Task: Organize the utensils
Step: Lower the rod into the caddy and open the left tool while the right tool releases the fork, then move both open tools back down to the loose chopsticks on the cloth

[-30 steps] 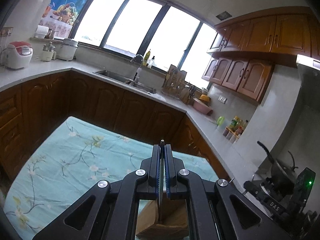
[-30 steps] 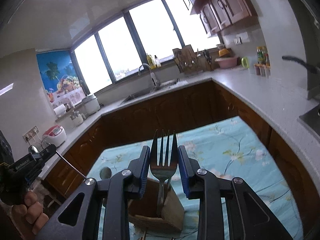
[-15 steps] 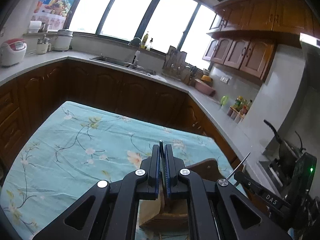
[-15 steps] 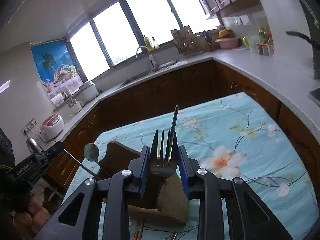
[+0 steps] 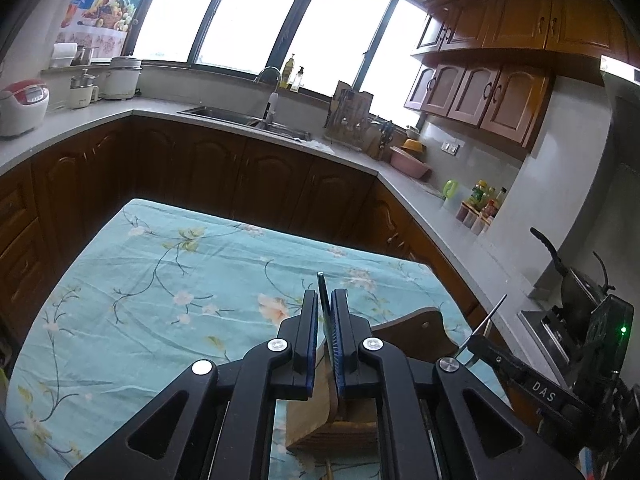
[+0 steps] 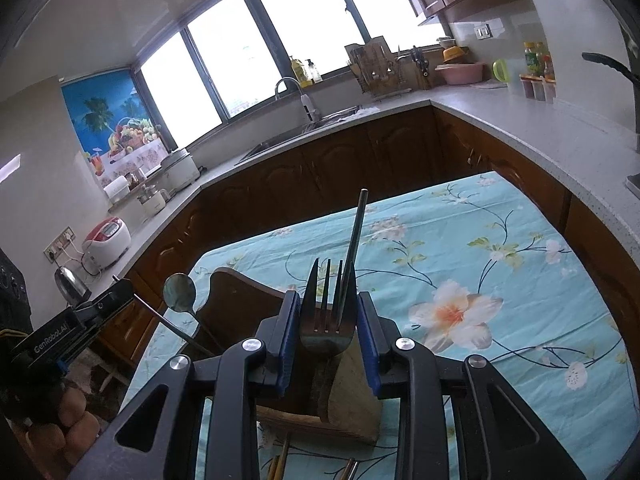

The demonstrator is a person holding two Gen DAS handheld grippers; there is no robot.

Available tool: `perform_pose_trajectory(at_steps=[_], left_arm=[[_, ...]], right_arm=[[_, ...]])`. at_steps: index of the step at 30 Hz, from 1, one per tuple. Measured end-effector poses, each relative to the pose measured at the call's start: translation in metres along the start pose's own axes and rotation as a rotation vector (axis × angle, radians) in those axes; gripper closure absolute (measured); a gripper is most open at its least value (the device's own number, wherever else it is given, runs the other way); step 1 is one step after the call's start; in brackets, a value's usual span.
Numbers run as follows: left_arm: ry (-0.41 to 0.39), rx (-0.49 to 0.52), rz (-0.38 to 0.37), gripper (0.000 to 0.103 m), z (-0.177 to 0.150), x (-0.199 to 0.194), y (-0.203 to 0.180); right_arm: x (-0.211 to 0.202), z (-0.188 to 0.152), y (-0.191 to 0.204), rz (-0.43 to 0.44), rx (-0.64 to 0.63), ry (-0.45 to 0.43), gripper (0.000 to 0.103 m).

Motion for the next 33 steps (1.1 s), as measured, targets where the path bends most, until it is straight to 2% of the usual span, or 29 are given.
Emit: perform_pose_trajectory(at_steps=[10, 13, 15, 16, 17, 19, 20, 23, 24, 33], left_arm=[[0.009, -0.005, 0.012, 0.083, 0.000, 0.002, -0.001], [0.011, -0.009, 0.012, 0.080, -0.001, 0.001, -0.002], [0.011, -0.013, 0.013, 0.068, -0.001, -0.003, -0.001], [0.009, -0.015, 0.016, 0.064, -0.002, -0.006, -0.001], [0.007, -0.018, 0.020, 0.057, -0.002, -0.010, 0.000], [0.005, -0.026, 0.021, 0.048, -0.004, -0.017, 0.002], [0.006, -0.032, 0.023, 0.041, -0.006, -0.021, 0.003], [0.015, -0.047, 0.035, 0.028, -0.013, -0.038, 0.010], [0.020, -0.052, 0.042, 0.025, -0.016, -0.043, 0.012], [0.085, -0.082, 0.086, 0.025, -0.044, -0.095, 0.033]], right_arm=[[0.005, -0.003, 0.000, 0.006, 0.009, 0.012, 0.071], [0.004, -0.003, -0.002, 0.008, 0.020, 0.016, 0.067], [0.002, -0.003, -0.003, 0.011, 0.032, 0.018, 0.058], [0.001, -0.003, -0.003, 0.015, 0.039, 0.017, 0.048], [-0.002, -0.003, -0.004, 0.017, 0.045, 0.015, 0.043], [-0.008, -0.001, -0.004, 0.019, 0.050, 0.008, 0.043], [-0.012, -0.001, -0.004, 0.022, 0.052, 0.005, 0.040], [-0.024, -0.002, -0.003, 0.030, 0.059, -0.004, 0.026], [-0.031, -0.003, -0.002, 0.034, 0.061, -0.010, 0.025], [-0.073, -0.023, -0.004, 0.033, 0.074, -0.014, 0.023]])
Point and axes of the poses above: each gripper's, at about its wrist camera, not at the fingertips, and x roughly the way its jaws point, y to its left, z to its top, the point moved 10 cm from there along x, roughly the way its jaws point, and after that the axes turned 13 degrees about -y, right-handed, at the moved point
